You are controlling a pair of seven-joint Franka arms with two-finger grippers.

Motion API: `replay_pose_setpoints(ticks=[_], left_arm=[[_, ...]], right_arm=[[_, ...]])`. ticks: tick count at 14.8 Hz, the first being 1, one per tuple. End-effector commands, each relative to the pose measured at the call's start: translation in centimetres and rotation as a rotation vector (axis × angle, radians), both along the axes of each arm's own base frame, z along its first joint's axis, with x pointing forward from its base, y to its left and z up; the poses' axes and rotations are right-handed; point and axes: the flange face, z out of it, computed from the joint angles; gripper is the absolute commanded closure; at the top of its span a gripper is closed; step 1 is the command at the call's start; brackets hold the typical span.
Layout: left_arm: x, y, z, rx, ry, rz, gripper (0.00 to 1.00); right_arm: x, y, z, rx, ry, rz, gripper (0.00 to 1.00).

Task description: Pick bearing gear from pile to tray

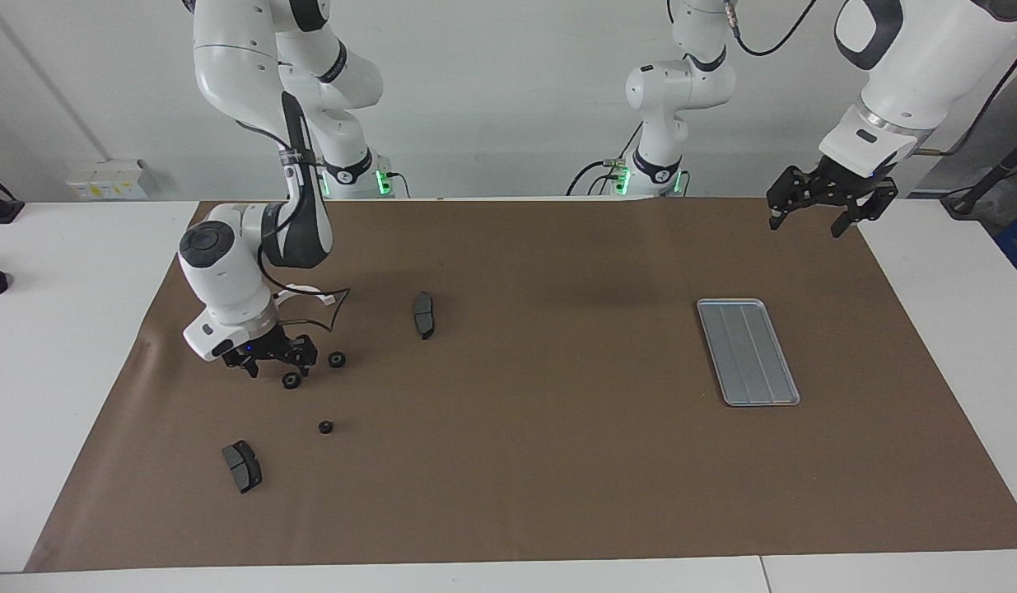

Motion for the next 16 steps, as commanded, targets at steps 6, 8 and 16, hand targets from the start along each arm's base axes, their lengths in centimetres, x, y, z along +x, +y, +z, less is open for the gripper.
replay_pose_setpoints(ticks=[6,8,16], left_arm=[[-0.76,0.23,0.06,-0.007,0.001,-0.001,0.00],[-0.76,0.23,0.06,-0.007,0.001,-0.002,0.00],[-0.76,0.15,0.06,-0.007,0.001,-0.002,0.00]], right_arm=[[-1.18,-0.37,-1.03,0.016,-0.010,0.036,0.37],[-1.23,-0.64,-1.17,0.015,-0.008,0.042,0.39],[-0.94,-0.51,-1.65,0.046,-0.033,0.010,0.40]])
